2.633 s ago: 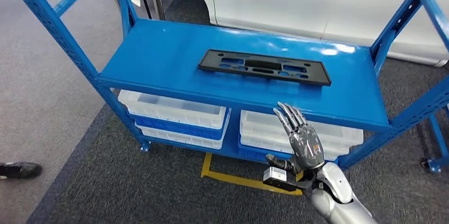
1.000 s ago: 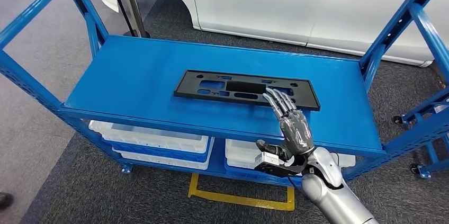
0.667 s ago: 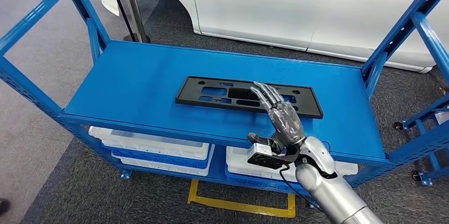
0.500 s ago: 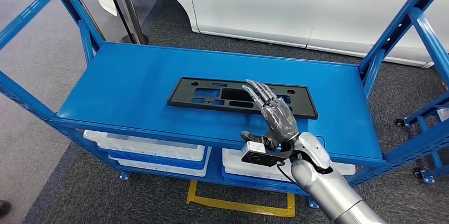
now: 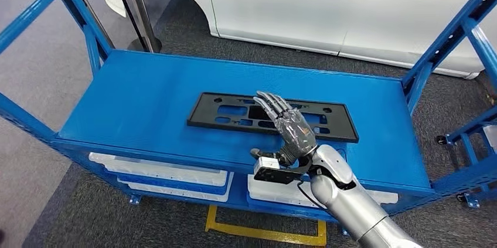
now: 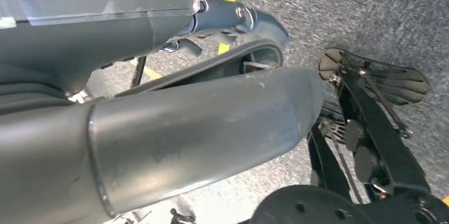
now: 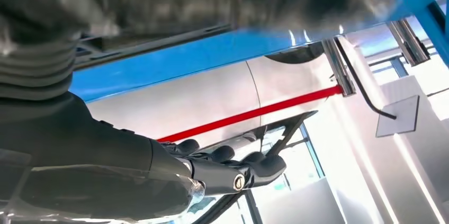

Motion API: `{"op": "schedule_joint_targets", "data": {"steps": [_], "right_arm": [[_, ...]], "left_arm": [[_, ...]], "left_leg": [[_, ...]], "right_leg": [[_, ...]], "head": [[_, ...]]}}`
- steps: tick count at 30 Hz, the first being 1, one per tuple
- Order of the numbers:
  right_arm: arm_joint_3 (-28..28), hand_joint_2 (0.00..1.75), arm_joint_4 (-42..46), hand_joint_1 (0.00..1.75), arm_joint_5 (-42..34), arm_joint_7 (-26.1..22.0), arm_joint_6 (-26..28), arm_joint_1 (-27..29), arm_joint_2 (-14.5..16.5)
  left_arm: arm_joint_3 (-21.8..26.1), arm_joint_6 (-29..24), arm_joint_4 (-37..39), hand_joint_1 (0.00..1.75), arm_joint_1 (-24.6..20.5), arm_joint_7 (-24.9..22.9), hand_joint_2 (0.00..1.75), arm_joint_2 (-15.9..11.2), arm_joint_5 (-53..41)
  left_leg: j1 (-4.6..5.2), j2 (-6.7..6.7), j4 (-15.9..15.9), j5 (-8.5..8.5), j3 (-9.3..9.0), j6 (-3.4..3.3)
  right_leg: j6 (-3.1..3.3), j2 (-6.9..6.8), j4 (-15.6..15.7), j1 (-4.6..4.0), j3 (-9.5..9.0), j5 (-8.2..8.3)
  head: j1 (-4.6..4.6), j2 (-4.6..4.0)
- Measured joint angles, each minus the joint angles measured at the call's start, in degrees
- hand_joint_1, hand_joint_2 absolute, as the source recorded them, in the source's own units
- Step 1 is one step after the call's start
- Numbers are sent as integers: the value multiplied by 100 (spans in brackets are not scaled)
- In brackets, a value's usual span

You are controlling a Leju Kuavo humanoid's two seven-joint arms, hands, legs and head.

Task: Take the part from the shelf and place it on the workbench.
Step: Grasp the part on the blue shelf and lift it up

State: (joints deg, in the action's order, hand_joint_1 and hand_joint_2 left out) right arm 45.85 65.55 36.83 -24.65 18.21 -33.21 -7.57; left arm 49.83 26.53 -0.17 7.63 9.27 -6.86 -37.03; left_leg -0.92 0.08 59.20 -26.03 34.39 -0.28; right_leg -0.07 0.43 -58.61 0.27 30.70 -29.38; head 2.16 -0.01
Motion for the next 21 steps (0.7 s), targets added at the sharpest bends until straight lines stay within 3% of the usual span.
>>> {"op": "schedule_joint_targets", "data": {"steps": [4, 12, 21], "right_arm": [[43, 175, -143, 0, 16, 65, -124, -73, 9], [200, 175, -651, 0, 360, 317, -73, -196, 168], [329, 175, -1445, 0, 802, 670, 279, -522, 533]], "left_arm": [[-36, 7, 4, 0, -1, -26, 0, 3, 39], [-78, -13, 4, 0, -3, -14, 0, 8, 90], [-144, -34, 4, 0, -5, -14, 0, 10, 116]], "left_leg": [[-9, 26, -53, -3, -63, -26], [39, 27, -51, -33, -65, -75], [43, 25, -49, -24, -75, -86]], "right_leg": [[63, -4, 27, -5, -70, 40], [83, -16, 123, 23, -120, 13], [-11, -29, 128, 28, -124, 11]], "head": [[-4, 0], [-3, 0], [-4, 1]]}}
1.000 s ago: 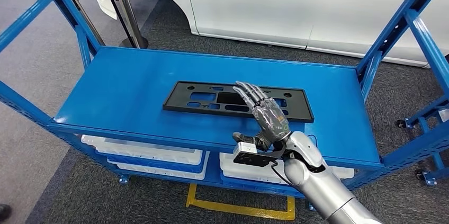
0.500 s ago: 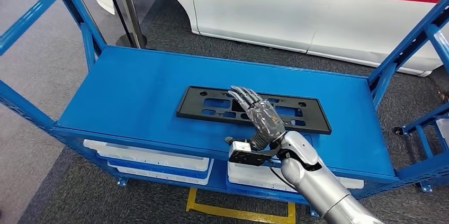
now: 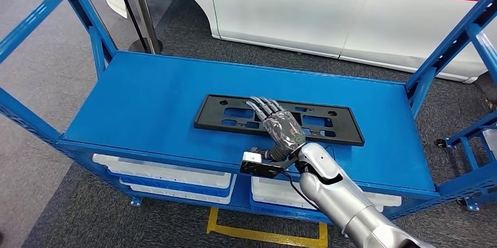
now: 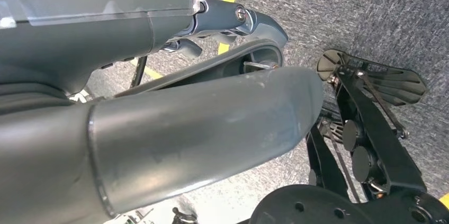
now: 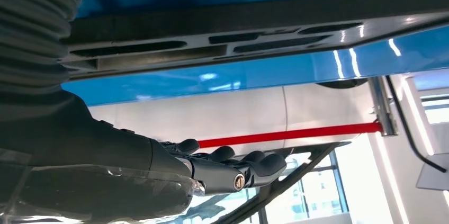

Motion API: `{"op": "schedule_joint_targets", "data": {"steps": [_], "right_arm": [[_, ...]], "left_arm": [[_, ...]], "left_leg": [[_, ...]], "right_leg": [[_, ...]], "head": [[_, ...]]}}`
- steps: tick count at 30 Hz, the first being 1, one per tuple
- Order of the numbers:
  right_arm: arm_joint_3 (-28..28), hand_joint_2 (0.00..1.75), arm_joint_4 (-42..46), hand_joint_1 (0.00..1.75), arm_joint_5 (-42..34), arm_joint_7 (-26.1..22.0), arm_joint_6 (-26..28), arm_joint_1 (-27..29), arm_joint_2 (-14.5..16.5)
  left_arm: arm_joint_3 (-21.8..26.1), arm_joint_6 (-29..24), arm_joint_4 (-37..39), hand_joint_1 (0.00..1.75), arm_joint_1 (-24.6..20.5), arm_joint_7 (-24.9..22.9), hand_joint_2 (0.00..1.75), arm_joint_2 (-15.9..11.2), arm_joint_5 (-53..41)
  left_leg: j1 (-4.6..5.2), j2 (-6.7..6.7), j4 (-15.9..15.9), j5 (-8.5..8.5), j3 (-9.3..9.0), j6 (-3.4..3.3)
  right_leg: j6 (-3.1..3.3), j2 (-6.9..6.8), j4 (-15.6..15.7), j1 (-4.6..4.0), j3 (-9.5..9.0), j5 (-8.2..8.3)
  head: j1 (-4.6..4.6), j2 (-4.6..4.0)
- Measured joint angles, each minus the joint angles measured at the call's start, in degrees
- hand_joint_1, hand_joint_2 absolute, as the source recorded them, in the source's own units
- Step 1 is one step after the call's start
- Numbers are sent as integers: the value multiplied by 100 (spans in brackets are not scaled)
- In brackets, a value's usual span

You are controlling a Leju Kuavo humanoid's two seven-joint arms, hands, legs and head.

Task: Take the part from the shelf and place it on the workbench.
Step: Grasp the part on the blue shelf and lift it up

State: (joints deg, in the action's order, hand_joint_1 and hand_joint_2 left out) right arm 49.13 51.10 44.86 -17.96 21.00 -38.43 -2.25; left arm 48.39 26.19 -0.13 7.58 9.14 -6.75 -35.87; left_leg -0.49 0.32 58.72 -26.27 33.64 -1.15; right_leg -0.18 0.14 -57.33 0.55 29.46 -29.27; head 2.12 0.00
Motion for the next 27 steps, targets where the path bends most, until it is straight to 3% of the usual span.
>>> {"op": "schedule_joint_targets", "data": {"steps": [4, 9, 19, 23, 27], "right_arm": [[0, 175, -423, 0, 276, 197, 401, -129, 125], [0, 175, -1033, 0, 823, 809, 1125, -315, 298], [-2, 175, -1935, 2, 1400, 1481, 1434, -504, 378], [-2, 175, -2127, 172, 1434, 1492, 1410, -515, 375], [-3, 175, -2223, 174, 1447, 1461, 1334, -520, 375]], "left_arm": [[-66, -1, 0, 0, 3, 0, 0, 0, 37], [-102, -44, 0, 0, -4, -22, 0, 4, 56], [-182, -96, 0, 0, 11, -26, 0, 29, 145], [-198, -102, 0, 0, 12, -26, 0, 38, 171], [-209, -101, 0, 0, 12, -25, 0, 40, 182]], "left_leg": [[-11, 0, 0, 4, -6, 4], [-19, -1, 0, 5, -10, 7], [-22, -1, -1, 9, -12, 14], [-22, -1, -1, 9, -13, 14], [-22, -1, -1, 9, -13, 14]], "right_leg": [[-1, -2, -9, -13, -1, -1], [-4, -2, -22, -21, 5, -5], [-4, -3, -28, -23, 4, -7], [-4, -3, -28, -22, 4, -7], [-4, -3, -28, -22, 4, -7]], "head": [[0, -1], [0, 0], [0, 0], [0, 0], [0, -1]]}}
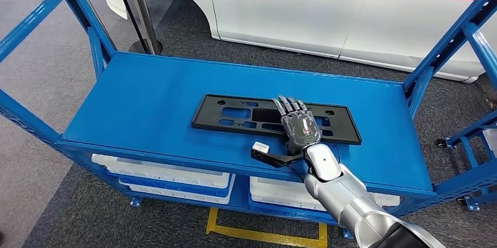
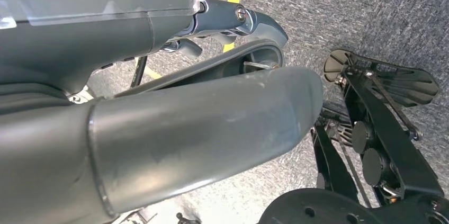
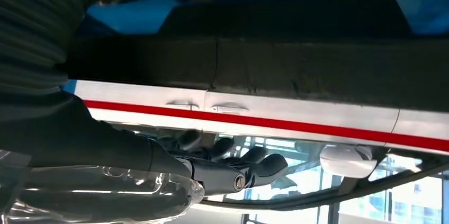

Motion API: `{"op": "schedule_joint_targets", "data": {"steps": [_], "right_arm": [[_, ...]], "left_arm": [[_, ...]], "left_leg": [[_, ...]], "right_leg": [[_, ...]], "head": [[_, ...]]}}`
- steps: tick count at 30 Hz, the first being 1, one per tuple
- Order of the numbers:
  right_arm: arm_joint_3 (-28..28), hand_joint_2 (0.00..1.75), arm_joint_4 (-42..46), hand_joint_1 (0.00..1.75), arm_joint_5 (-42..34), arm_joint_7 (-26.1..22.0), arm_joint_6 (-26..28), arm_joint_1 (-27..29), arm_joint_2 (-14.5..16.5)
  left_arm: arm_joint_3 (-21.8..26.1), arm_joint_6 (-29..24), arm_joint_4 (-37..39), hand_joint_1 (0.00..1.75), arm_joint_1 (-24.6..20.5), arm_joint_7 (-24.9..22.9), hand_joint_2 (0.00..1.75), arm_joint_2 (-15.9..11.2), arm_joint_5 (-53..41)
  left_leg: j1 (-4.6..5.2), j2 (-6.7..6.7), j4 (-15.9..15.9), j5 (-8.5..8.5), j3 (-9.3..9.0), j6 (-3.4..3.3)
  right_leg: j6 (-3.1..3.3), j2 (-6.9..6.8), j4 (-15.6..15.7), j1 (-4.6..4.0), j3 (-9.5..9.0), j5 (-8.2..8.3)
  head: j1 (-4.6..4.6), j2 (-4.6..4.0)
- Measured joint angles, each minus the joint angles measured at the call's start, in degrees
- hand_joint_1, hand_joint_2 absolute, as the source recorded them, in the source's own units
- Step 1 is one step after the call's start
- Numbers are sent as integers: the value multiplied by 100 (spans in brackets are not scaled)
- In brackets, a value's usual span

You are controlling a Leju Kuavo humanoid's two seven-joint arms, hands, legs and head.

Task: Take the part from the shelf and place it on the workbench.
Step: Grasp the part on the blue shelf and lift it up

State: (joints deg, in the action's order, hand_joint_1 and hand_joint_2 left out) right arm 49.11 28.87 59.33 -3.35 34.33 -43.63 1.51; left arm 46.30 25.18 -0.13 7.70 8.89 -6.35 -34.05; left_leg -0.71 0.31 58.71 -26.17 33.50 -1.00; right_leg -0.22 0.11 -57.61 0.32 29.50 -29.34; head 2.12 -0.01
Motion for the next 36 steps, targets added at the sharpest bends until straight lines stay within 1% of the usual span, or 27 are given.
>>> {"op": "schedule_joint_targets", "data": {"steps": [8, 30, 34, 36], "right_arm": [[-20, 175, -28, 175, 1, -157, -22, 29, -4], [-48, 175, -26, 175, 19, -164, -24, 33, -7], [-58, 175, -9, 175, 19, -221, -28, 37, -8], [-70, 175, 28, 175, 19, -260, -33, 52, -15]], "left_arm": [[-10, 4, 0, 0, 1, 16, 0, 3, 59], [-12, 4, 1, 0, 3, 16, 0, 10, 72], [-17, 8, 1, 0, 3, 23, 175, 10, 84], [-30, 14, 1, 0, 3, 31, 175, 10, 89]], "left_leg": [[0, -1, 0, 0, -3, 0], [0, -1, 0, 1, -8, 1], [0, -1, 0, 1, -9, 1], [0, -1, 0, 1, -9, 1]], "right_leg": [[0, 1, -1, -1, 0, 0], [0, 0, -3, 0, -6, 0], [0, 0, -4, 0, -6, 0], [0, 1, -4, 0, -5, 0]], "head": [[0, 1], [0, 1], [0, 1], [0, 1]]}}
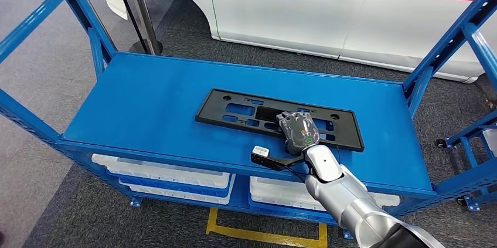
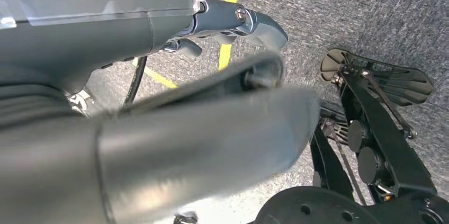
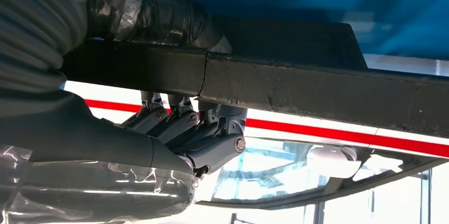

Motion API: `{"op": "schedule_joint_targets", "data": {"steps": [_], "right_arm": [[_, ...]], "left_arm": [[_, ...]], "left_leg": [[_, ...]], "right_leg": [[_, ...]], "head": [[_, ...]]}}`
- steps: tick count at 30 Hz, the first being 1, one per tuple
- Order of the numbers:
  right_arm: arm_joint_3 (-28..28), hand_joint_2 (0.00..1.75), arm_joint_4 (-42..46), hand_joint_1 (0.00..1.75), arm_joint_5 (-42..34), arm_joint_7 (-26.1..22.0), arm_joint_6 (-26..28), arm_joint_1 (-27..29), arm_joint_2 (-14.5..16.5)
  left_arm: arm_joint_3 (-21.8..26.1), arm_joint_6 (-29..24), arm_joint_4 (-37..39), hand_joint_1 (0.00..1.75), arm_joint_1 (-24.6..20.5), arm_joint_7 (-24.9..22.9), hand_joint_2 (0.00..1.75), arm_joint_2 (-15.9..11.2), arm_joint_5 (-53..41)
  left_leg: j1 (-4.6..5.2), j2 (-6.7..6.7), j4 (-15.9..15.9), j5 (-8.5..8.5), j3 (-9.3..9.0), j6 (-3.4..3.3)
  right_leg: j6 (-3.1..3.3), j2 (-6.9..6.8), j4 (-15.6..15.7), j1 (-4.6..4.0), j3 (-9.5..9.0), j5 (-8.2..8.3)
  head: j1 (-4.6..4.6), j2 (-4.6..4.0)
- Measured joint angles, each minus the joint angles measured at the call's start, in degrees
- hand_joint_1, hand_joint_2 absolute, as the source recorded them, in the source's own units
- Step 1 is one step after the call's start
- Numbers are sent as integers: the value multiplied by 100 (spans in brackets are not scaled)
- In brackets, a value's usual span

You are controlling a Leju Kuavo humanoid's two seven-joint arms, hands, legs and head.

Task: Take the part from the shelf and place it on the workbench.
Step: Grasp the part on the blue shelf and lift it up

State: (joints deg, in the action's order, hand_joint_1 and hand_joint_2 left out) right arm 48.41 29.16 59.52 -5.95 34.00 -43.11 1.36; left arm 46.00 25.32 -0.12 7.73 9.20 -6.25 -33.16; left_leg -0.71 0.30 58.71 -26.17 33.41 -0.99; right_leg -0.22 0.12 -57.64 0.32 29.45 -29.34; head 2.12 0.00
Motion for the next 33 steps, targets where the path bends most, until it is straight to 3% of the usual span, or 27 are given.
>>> {"op": "schedule_joint_targets", "data": {"steps": [2, 4, 6, 8, 10, 14, 20, 23, 25, 27, 28, 29, 30, 31, 33], "right_arm": [[-13, 175, 64, 175, 0, -39, -20, 22, -12], [-20, 175, 137, 87, 0, -90, -67, 44, -21], [-21, 87, 230, 0, -21, -248, -146, 71, -2], [-19, 0, 349, 0, -121, -659, -199, 128, 141], [48, 0, 571, 0, -277, -991, -183, 238, 500], [464, 0, 1177, 0, -595, -900, -105, 427, 1059], [738, 0, 1606, 0, -980, -1083, 114, 489, 1128], [788, 0, 1880, 0, -1242, -1301, 245, 520, 1115], [798, 0, 2143, 0, -1499, -1379, 70, 539, 1053], [806, 0, 2403, 0, -1772, -1462, -155, 561, 959], [810, 0, 2498, 0, -1873, -1506, -218, 577, 910], [813, 0, 2580, 0, -1948, -1541, -250, 599, 856], [815, 0, 2661, 0, -2008, -1567, -258, 617, 796], [811, 0, 2749, 0, -2053, -1584, -246, 627, 729], [773, 0, 2912, 0, -2095, -1585, -185, 629, 581]], "left_arm": [[-27, 11, 0, 0, 0, 6, 175, -1, -17], [-73, 45, -1, 0, -4, 28, 175, -14, -81], [-161, 144, -1, 0, -23, 91, 87, -70, -282], [-325, 337, -1, 0, -90, 170, 0, -207, -717], [-599, 621, -1, 0, -206, 184, 0, -451, -1274], [-928, 849, -1, 0, -416, 162, 0, -823, -1735], [-992, 855, -1, 0, -430, 139, 0, -945, -1925], [-988, 906, -1, 0, -434, 63, 0, -1003, -2047], [-968, 958, -1, 0, -423, 4, 0, -1027, -2119], [-933, 1018, -1, 0, -407, -45, 0, -1042, -2190], [-910, 1044, -1, 0, -398, -62, 0, -1048, -2218], [-876, 1061, -1, 0, -387, -75, 0, -1053, -2239], [-829, 1071, -1, 0, -374, -90, 0, -1060, -2250], [-773, 1075, -1, 0, -358, -106, 0, -1066, -2250], [-635, 1061, -1, 0, -304, -161, 0, -1074, -2165]], "left_leg": [[0, 0, 0, 0, 0, 0], [0, -3, 0, 0, 0, 0], [-1, -6, 0, 0, 0, 0], [-7, -10, -1, 1, 1, 6], [-14, -21, -2, 1, 1, 21], [-20, -20, -5, 3, 0, 41], [-20, -17, -1, -2, 1, 45], [-10, -28, -59, 33, -28, -19], [-44, -55, -171, 108, -71, -71], [-50, -77, -203, 134, -70, -89], [-51, -85, -198, 136, -59, -88], [-54, -90, -187, 136, -48, -84], [-60, -93, -171, 134, -37, -75], [-68, -94, -148, 129, -26, -59], [-78, -93, -80, 109, 4, 0]], "right_leg": [[0, 1, 0, 0, 0, 0], [0, 2, 0, 0, 1, 0], [0, 2, -2, -3, 1, 0], [1, 3, -7, -10, 3, -1], [5, 12, -14, -22, 11, -3], [30, 4, -31, -31, 27, -20], [44, 1, -29, -24, 24, -23], [-35, 8, -12, 5, 10, -25], [-75, 10, -273, 6, 115, -232], [-94, 6, -921, 22, 419, -600], [-108, 5, -1259, 33, 581, -724], [-123, 4, -1467, 48, 683, -741], [-136, 1, -1487, 67, 696, -646], [-145, -3, -1292, 86, 604, -454], [-143, -12, -610, 104, 274, -97]], "head": [[0, 0], [0, 0], [0, 0], [0, 0], [-1, 0], [3, 0], [1, -1], [2, -1], [-2, -1], [-4, 0], [-3, -1], [-3, -1], [-3, -1], [-3, -1], [-3, 0]]}}
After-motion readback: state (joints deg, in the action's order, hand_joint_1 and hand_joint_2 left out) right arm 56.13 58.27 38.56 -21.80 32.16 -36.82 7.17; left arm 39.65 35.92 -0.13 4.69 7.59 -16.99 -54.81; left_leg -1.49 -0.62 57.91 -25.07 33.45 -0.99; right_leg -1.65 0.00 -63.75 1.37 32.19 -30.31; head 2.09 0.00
